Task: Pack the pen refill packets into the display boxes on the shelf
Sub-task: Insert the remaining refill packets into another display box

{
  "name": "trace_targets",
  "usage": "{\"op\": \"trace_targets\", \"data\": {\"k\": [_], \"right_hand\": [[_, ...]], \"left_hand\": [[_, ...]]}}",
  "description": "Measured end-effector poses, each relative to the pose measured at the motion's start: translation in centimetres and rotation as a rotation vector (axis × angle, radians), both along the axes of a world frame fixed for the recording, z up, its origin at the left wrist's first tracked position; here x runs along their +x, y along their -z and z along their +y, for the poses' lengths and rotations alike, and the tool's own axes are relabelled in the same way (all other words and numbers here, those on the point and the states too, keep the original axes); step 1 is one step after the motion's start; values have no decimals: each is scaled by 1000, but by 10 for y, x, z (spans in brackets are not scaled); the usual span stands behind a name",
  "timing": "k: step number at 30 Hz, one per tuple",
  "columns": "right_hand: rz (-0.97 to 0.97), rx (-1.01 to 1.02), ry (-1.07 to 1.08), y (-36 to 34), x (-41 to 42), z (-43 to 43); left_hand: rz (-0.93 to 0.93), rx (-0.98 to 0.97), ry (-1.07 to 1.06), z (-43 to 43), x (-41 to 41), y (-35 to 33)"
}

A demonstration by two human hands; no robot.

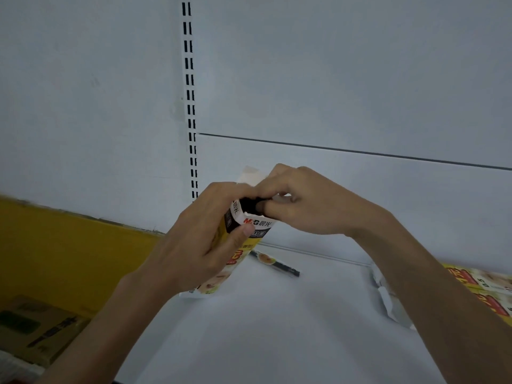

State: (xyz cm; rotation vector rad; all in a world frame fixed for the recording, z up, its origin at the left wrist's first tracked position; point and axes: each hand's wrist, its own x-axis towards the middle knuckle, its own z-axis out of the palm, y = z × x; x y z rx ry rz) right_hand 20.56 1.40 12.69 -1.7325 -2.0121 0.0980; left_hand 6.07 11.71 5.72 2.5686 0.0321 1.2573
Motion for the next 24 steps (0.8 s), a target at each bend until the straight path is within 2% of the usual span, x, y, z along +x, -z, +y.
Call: {"op": "trace_targets", "data": {"k": [3, 4, 6, 7, 8, 9, 12, 15, 20, 22, 24], "right_hand": [[-15, 96, -34, 10, 1, -3], [99, 183, -20, 15, 4, -3], [513, 398, 33, 20, 14, -3], [609, 502, 98, 25, 23, -1], [563, 560, 204, 32, 31, 3], [448, 524, 314, 40, 38, 8], [152, 86, 436, 83, 47, 25], [7, -227, 459, 124, 49, 37], [-78, -292, 426, 121, 54, 41], [-2, -203, 434, 106, 58, 36], [141, 16, 453, 79, 59, 29]], "left_hand": [[0, -39, -27, 0, 1, 1], [-4, -37, -40, 1, 0, 0], [-21, -35, -69, 4, -3, -1], [-34, -37, -80, 6, -5, -1], [-44, -42, -89, 7, -7, -1], [-49, -48, -96, 8, -9, -1], [-41, -63, -103, 7, -12, 0], [-2, -45, -106, 4, -13, 0], [43, -22, -127, 2, -17, 0], [49, -35, -116, 3, -20, 0], [52, -44, -107, 3, -21, -1]]}}
